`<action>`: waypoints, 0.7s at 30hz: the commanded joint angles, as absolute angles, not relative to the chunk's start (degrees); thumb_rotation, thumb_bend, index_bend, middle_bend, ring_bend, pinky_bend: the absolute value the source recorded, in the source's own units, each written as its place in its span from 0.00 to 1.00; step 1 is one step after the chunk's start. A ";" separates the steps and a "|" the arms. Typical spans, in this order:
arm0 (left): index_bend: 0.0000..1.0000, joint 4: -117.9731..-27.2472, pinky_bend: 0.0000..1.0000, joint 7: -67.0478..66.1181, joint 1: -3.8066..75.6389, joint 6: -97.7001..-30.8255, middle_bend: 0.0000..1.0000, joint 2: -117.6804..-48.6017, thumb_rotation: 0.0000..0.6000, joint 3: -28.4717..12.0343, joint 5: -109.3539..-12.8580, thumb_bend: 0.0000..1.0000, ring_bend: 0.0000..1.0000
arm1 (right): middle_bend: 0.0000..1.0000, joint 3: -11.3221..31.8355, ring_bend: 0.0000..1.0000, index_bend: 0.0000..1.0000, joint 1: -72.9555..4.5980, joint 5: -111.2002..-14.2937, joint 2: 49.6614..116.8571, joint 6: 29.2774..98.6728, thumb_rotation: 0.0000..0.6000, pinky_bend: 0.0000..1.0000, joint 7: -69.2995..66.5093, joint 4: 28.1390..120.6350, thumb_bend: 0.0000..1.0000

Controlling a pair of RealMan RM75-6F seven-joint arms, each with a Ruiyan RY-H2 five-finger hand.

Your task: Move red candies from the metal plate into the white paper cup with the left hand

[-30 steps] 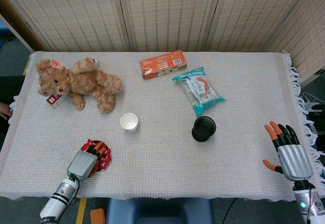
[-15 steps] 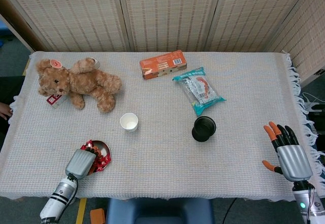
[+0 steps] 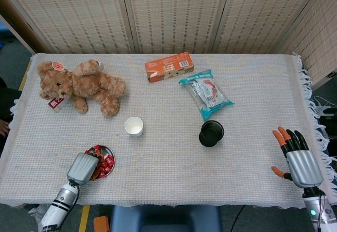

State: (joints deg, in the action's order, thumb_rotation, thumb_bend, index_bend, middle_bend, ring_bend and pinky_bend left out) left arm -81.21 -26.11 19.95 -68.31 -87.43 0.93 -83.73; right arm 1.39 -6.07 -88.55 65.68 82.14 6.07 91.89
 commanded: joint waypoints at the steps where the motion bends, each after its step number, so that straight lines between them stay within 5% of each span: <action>1: 0.64 -80.35 1.00 -25.04 19.98 -68.94 0.62 -87.75 1.00 0.88 -84.39 0.45 0.61 | 0.00 1.40 0.00 0.00 -6.08 -88.50 65.63 82.10 1.00 0.00 6.02 91.91 0.00; 21: 0.76 -81.47 1.00 -18.52 20.61 -73.68 0.73 -86.49 1.00 -2.64 -85.96 0.72 0.68 | 0.00 1.40 0.00 0.00 -6.18 -88.31 65.59 81.89 1.00 0.00 5.88 91.90 0.00</action>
